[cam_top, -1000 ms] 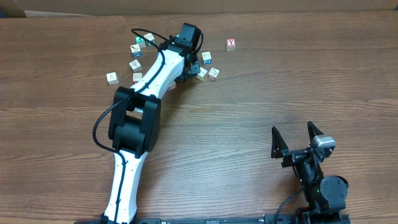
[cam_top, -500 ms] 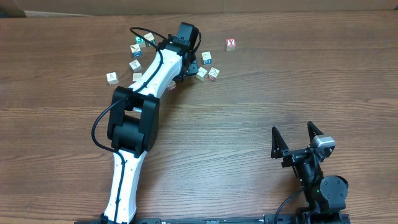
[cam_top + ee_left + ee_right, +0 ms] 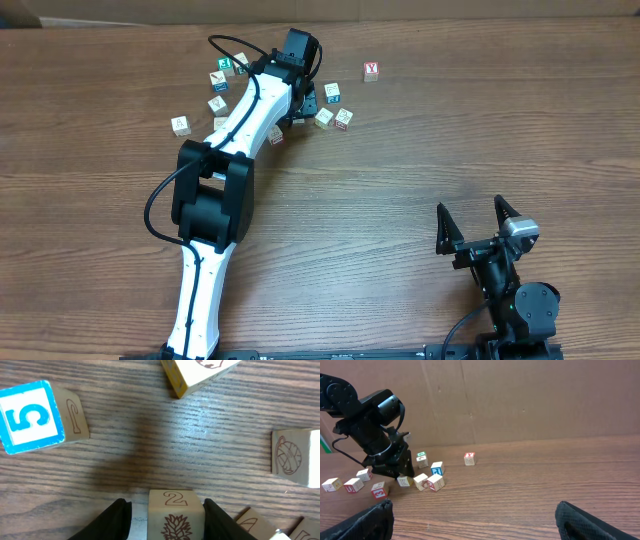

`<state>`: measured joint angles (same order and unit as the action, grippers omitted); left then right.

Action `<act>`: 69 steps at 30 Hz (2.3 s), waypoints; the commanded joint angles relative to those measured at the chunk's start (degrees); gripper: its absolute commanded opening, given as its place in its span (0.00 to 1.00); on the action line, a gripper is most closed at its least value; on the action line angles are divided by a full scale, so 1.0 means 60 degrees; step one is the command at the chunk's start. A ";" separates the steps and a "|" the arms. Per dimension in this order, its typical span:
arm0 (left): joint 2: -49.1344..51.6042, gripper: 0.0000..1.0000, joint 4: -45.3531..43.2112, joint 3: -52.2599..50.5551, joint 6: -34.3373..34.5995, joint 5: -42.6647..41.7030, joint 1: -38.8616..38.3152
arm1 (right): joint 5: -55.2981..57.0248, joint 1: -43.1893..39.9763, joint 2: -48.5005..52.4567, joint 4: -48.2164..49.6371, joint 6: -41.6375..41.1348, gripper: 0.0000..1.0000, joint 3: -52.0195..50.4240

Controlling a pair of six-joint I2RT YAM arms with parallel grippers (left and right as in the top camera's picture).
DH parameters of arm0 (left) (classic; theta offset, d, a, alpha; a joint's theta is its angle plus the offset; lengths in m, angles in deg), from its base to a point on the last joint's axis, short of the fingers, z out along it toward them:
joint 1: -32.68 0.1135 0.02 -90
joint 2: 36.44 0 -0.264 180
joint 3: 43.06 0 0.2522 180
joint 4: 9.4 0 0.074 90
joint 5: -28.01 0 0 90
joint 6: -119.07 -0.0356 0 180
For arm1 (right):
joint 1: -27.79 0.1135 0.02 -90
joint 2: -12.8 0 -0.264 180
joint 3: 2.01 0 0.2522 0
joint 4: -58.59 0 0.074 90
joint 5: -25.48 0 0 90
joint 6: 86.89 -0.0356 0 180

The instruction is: Form a horizontal line

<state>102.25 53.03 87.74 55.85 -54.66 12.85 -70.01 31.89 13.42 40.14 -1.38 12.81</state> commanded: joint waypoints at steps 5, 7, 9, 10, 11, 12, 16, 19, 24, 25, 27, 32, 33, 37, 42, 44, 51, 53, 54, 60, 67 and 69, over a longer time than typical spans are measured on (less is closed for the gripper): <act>0.0044 0.36 0.0062 0.0219 -0.0178 0.0022 0.0051 | 0.0120 -0.0073 -0.0076 0.0040 0.0011 1.00 -0.0098; 0.0044 0.33 0.0062 0.0219 -0.0178 0.0022 0.0051 | 0.0120 -0.0073 -0.0076 0.0040 0.0011 1.00 -0.0098; 0.0044 0.30 0.0066 0.0219 -0.0178 0.0018 0.0051 | 0.0120 -0.0073 -0.0076 0.0040 0.0011 1.00 -0.0098; 0.0044 0.30 0.0069 0.0219 -0.0178 0.0018 0.0051 | 0.0120 -0.0073 -0.0076 0.0044 0.0011 1.00 -0.0098; 0.0044 0.30 0.0069 0.0219 -0.0178 0.0018 0.0051 | 0.0120 -0.0073 -0.0076 0.0040 0.0011 1.00 -0.0098; 0.0044 0.30 0.0076 0.0219 -0.0182 0.0015 0.0051 | 0.0120 -0.0073 -0.0076 0.0040 0.0011 1.00 -0.0098; -0.0069 0.27 0.0109 0.0291 -0.0178 0.0018 0.0051 | 0.0120 -0.0073 -0.0076 0.0044 0.0011 1.00 -0.0098; -0.0357 0.29 0.0127 0.0437 -0.0178 0.0015 0.0051 | 0.0120 -0.0073 -0.0076 0.0040 0.0011 1.00 -0.0098; -0.1392 0.31 0.0291 0.0470 -0.0178 0.0022 0.0051 | 0.0120 -0.0073 -0.0076 0.0040 0.0011 1.00 -0.0098; -0.1621 0.30 0.0364 0.0470 -0.0178 0.0022 0.0051 | 0.0120 -0.0073 -0.0076 0.0040 0.0015 1.00 -0.0098; -0.2211 0.30 0.0586 0.0470 -0.0178 0.0025 0.0051 | 0.0120 -0.0073 -0.0076 0.0040 0.0015 1.00 -0.0098; -0.3978 0.29 0.1341 0.0470 -0.0171 0.0025 0.0051 | 0.0120 -0.0073 -0.0076 0.0040 0.0011 1.00 -0.0098; -0.4233 0.30 0.1468 0.0470 -0.0175 0.0029 0.0051 | 0.0120 -0.0073 -0.0076 0.0040 0.0011 1.00 -0.0098; -0.5362 0.33 0.2324 0.0470 -0.0171 0.0022 0.0051 | 0.0120 -0.0073 -0.0076 0.0040 0.0011 1.00 -0.0098; -0.6317 0.33 0.3672 0.0470 -0.0011 0.0018 0.0047 | 0.0120 -0.0073 -0.0076 0.0040 0.0011 1.00 -0.0098; -0.6484 0.32 0.4331 0.0470 0.0044 0.0018 0.0047 | 0.0120 -0.0073 -0.0076 0.0040 0.0011 1.00 -0.0098; -0.6499 0.33 0.5880 0.0117 0.0109 0.0022 0.0047 | 0.0120 -0.0073 -0.0076 0.0040 0.0011 1.00 -0.0098; -0.6499 0.34 0.5876 -0.0186 0.0113 0.0022 0.0047 | 0.0120 -0.0073 -0.0076 0.0040 0.0011 1.00 -0.0098; -0.6495 0.34 0.5836 -0.0372 0.0113 0.0022 0.0047 | 0.0120 -0.0073 -0.0076 0.0040 0.0011 1.00 -0.0098; -0.6492 0.48 0.5417 -0.1996 0.0160 0.0015 0.0047 | 0.0120 -0.0073 -0.0076 0.0040 0.0011 1.00 -0.0098; -0.6492 0.68 0.5526 -0.4317 0.0732 0.0018 0.0051 | 0.0120 -0.0073 -0.0076 0.0040 0.0011 1.00 -0.0098; -0.6492 0.68 0.5526 -0.5089 0.1213 0.0018 0.0051 | 0.0120 -0.0073 -0.0076 0.0040 0.0011 1.00 -0.0098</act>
<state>63.48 86.12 62.58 58.48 -54.66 12.85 -70.01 31.89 13.42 40.12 -1.38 12.81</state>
